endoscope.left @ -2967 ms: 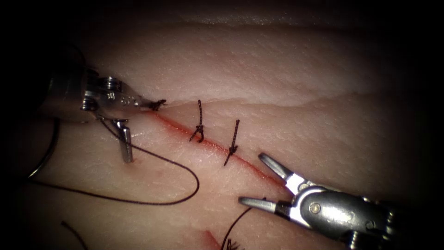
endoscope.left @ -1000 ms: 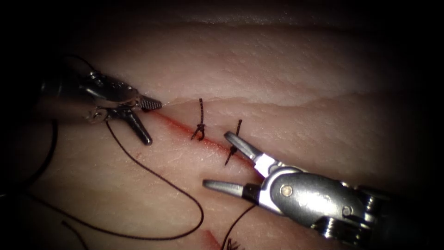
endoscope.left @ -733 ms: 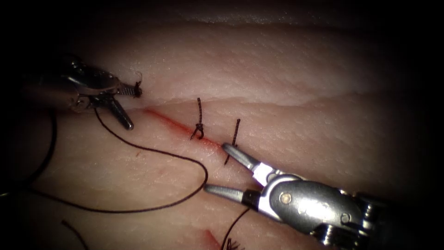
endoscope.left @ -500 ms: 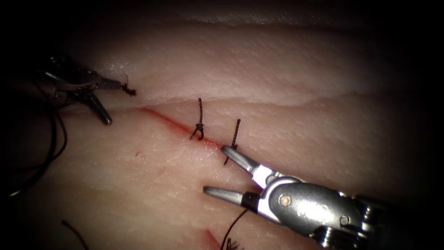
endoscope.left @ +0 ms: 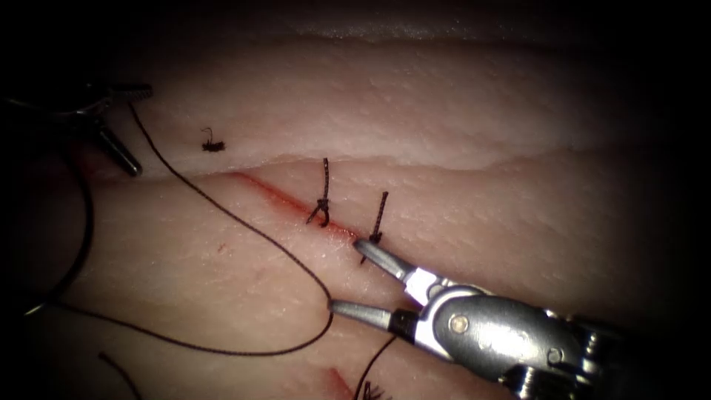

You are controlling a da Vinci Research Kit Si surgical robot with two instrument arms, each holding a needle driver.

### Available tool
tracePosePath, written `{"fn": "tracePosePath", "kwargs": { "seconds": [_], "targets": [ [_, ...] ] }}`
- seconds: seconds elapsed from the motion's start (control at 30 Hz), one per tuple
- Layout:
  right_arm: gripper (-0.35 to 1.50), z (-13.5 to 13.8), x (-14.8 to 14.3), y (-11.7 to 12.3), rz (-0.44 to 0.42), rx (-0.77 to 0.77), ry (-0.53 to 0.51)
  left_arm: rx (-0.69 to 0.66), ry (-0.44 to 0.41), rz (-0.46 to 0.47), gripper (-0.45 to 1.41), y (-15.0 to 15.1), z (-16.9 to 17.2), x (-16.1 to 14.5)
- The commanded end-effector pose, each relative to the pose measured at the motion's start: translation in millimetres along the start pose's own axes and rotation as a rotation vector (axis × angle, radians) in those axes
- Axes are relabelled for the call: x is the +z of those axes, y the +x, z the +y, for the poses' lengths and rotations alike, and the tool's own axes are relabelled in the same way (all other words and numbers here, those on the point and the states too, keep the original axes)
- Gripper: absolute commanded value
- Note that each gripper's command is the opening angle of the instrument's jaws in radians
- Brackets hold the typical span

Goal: Wound Closure

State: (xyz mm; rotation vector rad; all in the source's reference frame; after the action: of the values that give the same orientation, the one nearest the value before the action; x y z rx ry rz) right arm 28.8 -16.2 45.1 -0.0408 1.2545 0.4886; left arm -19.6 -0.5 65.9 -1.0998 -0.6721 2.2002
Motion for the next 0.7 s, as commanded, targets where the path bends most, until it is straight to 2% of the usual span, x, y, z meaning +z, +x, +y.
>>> {"fn": "tracePosePath", "kwargs": {
  "seconds": [0.03, 0.13, 0.17, 0.27, 0.33, 0.43, 0.57, 0.7],
  "targets": [
    [0.49, 0.6, 0.6, 0.3, -0.007, 0.002, -0.012, 0.02, 0.011, 0.019, 1.26, 0.8, 0.4, 0.5],
    [0.56, 1.4, -0.2, 0.9, -0.024, 0.012, -0.025, 0.077, 0.045, 0.059, 1.24, 2.6, 2.9, -0.6],
    [0.58, 2.0, -0.8, 1.4, -0.034, -0.005, -0.032, 0.132, 0.072, 0.097, 1.24, 3.4, 4.7, -1.2],
    [0.59, 3.0, -1.9, 2.3, -0.046, -0.023, -0.016, 0.189, 0.098, 0.143, 1.23, 4.0, 7.7, -1.7],
    [0.9, 3.8, -2.7, 3.2, -0.062, -0.056, 0.006, 0.24, 0.119, 0.17, 1.18, 4.2, 10.4, -1.8],
    [1.05, 4.4, -3.2, 3.8, -0.116, -0.087, 0.057, 0.308, 0.135, 0.197, 1.03, 4.3, 13.2, -1.3],
    [1.16, 5.1, -3.6, 4.1, -0.177, -0.139, 0.114, 0.363, 0.156, 0.2, 0.99, 4.7, 15.2, -0.1],
    [1.16, 5.6, -3.8, 4.3, -0.204, -0.176, 0.178, 0.401, 0.088, 0.226, 0.93, 4.9, 15.6, 1.4]
  ]
}}
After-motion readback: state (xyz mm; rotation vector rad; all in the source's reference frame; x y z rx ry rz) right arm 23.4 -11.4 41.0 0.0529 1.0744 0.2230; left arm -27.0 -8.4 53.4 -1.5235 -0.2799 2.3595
